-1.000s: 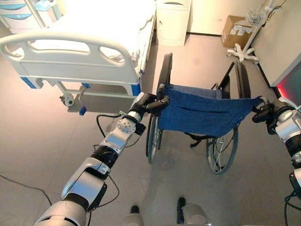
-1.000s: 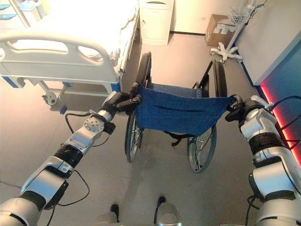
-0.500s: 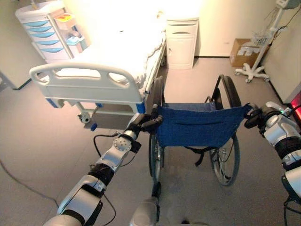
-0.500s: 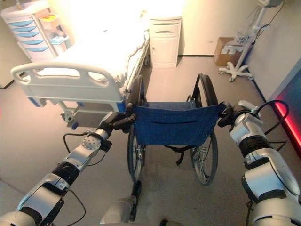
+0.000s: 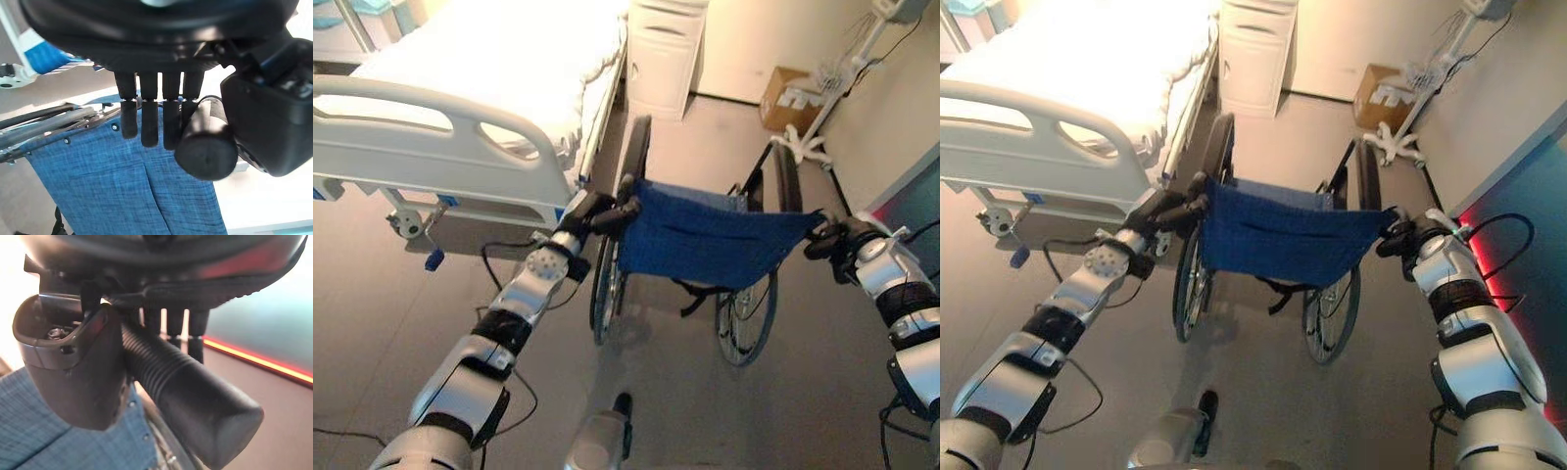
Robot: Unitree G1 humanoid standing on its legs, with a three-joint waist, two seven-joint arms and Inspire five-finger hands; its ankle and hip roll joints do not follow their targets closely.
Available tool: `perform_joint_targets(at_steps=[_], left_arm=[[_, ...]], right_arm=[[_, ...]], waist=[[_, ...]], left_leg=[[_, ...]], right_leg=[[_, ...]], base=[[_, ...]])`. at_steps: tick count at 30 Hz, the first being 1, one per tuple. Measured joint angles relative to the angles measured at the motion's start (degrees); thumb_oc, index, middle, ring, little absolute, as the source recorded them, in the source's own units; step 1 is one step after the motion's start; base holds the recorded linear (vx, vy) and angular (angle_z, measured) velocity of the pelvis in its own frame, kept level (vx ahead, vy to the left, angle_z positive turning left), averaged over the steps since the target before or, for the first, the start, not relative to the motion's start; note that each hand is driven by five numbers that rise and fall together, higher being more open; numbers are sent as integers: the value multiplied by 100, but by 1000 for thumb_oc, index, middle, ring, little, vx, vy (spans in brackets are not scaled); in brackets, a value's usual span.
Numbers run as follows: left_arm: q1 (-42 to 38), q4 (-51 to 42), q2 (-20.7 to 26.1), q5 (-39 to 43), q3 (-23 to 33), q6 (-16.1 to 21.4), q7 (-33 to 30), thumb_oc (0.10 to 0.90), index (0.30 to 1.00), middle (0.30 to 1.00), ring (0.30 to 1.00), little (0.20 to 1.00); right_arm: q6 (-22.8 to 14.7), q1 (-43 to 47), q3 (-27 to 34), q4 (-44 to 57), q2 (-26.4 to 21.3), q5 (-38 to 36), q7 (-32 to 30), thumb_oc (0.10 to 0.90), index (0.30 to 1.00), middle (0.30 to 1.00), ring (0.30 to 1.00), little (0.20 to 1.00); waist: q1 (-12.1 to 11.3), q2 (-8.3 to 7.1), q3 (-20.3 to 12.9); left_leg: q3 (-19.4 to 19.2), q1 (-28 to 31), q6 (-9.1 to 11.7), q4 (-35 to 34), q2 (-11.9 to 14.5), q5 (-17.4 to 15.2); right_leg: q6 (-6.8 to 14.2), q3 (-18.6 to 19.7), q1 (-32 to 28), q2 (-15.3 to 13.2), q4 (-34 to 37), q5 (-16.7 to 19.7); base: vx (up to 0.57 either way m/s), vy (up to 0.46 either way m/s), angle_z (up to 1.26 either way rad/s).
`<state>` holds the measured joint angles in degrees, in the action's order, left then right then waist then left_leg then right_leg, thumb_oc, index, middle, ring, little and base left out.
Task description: Push the wheelchair next to the bed
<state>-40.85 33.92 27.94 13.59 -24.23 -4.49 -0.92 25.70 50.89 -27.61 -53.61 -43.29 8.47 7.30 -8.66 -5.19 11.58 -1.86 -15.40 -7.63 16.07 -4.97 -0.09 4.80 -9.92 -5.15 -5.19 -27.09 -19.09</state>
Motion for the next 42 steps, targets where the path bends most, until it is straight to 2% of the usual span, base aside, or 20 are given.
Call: perform_joint_targets(at_steps=[2,5,6,7,8,10,12,14,15,18,19,20,21,23,26,33,37,38,41,42], left_arm=[[-7,-17,-37,-8,80,42,-98,400,300,300,300,300],[15,-46,-87,-64,156,60,-242,400,300,300,300,300],[48,-51,-171,-234,177,60,-278,400,300,300,300,300],[107,-58,-206,-271,187,61,-296,400,300,300,300,300],[315,-100,-264,-274,228,105,-362,400,300,300,300,300],[520,-171,-208,-274,237,177,-447,400,300,300,300,300],[629,-186,-115,-275,242,196,-444,400,300,300,300,300],[671,-194,-49,-270,225,190,-443,400,300,300,300,300],[628,-218,-7,-265,224,166,-443,400,300,300,300,300],[341,-63,-25,-250,136,133,-493,400,300,300,300,300],[258,-53,-15,-245,101,114,-498,400,300,300,300,300],[164,-47,38,-255,84,53,-482,400,300,300,300,300],[131,-29,26,-217,114,40,-549,400,300,300,300,300],[100,-7,0,-222,112,-43,-600,400,300,300,300,300],[139,-40,-147,-222,-8,-129,-598,400,300,300,300,300],[48,179,-266,-65,-22,-139,-747,400,300,300,300,300],[277,556,-265,39,-23,-140,-795,400,300,300,300,300],[388,552,-259,23,-16,-133,-754,400,300,300,300,300],[546,471,-300,30,-91,-67,-636,400,300,300,300,300],[621,457,-258,37,-240,-22,-564,400,300,300,300,300]], right_arm=[[-20,120,-1,-24,-5,0,-8,400,300,300,300,300],[-145,166,-1,-22,-32,-15,-77,400,300,300,300,300],[-146,83,-7,-14,-29,-16,-140,400,300,300,300,300],[-151,15,0,16,-31,-19,-166,400,300,300,300,300],[-197,-93,13,103,-44,-18,-208,400,300,300,300,300],[-194,-236,8,543,-118,-37,-229,400,300,300,300,300],[-49,-225,-47,702,-117,-27,-224,400,300,300,300,300],[280,-260,-126,771,16,-46,-189,400,300,300,300,300],[498,-252,-110,775,109,-49,-157,400,300,300,300,300],[875,-193,-17,724,231,-131,-140,400,300,300,300,300],[893,-137,-20,702,213,-198,-124,400,300,300,300,300],[900,-53,-21,701,214,-218,-81,400,300,300,300,300],[860,-15,-3,690,218,-209,-86,400,300,300,300,300],[746,153,-28,716,118,-172,-101,400,300,300,300,300],[752,89,-59,704,-52,-163,-67,400,300,300,300,300],[731,56,-61,661,-35,-170,-60,400,300,300,300,300],[741,-89,-278,531,390,-188,-63,400,300,300,300,300],[782,-136,-291,532,418,-192,-66,400,300,300,300,300],[808,-197,-331,461,360,-206,-88,400,300,300,300,300],[766,-208,-448,456,292,-201,-99,400,300,300,300,300]], waist=[[-17,-8,-8],[-97,54,-24],[-87,123,-15],[-86,153,-4],[-143,334,59],[-36,729,168],[161,760,234],[634,518,302],[789,266,304],[972,-104,286],[1006,-143,279],[1068,-369,179],[1098,-259,240],[978,14,281],[1083,251,214],[1125,218,72],[972,64,-53],[924,48,-41],[701,245,64],[529,498,85]], left_leg=[[15,-44,-53,192,-29,-161],[397,-13,44,315,-123,-197],[681,259,74,14,-136,-110],[868,446,71,-163,-143,-100],[1197,816,75,-452,-83,-52],[1491,1104,120,-521,83,-76],[1675,1284,74,-568,-31,-159],[1903,1330,16,-549,-191,-274],[1896,1322,-2,-541,-249,-297],[2074,1232,165,-538,-166,-404],[2074,1199,219,-542,-117,-462],[1845,1178,349,-641,-79,-508],[1637,1165,523,-423,69,-532],[868,1304,764,121,540,-713],[630,1705,938,-406,902,-746],[684,1687,1399,-487,1083,-457],[699,877,1555,1276,1019,-216],[618,725,1574,1266,964,-250],[353,379,1519,266,864,-159],[322,194,1673,-97,856,16]], right_leg=[[69,48,-104,-81,-556,304],[288,229,-455,58,-409,1018],[162,216,-292,79,-701,1186],[70,241,-162,111,-899,1097],[-245,265,133,279,-1149,855],[-490,124,1025,578,-1127,523],[-366,134,1755,513,-649,607],[208,234,2269,118,1068,994],[433,460,2412,-141,1551,1131],[580,940,2377,-261,464,1184],[552,912,2134,-248,392,1159],[127,894,1546,-317,849,1211],[179,704,1444,-296,1053,1207],[-37,95,1187,-322,1390,1548],[-133,-306,952,-177,1325,1366],[-248,-54,951,43,1262,1205],[-527,-13,565,126,1526,1113],[-525,-1,406,151,1614,1062],[-661,25,58,345,1808,1085],[-743,6,-104,532,1855,1051]], base=[[333,104,-19],[445,85,-20],[461,42,3],[622,-15,-24],[435,-49,-40],[541,-136,-17],[537,-188,55],[452,-198,151],[455,-215,159],[405,-131,111],[688,-164,87],[443,-110,57],[604,-173,24],[439,-150,-5],[239,-94,53],[283,-63,16],[421,-55,-3],[531,32,0],[550,136,-25],[697,281,-54]])
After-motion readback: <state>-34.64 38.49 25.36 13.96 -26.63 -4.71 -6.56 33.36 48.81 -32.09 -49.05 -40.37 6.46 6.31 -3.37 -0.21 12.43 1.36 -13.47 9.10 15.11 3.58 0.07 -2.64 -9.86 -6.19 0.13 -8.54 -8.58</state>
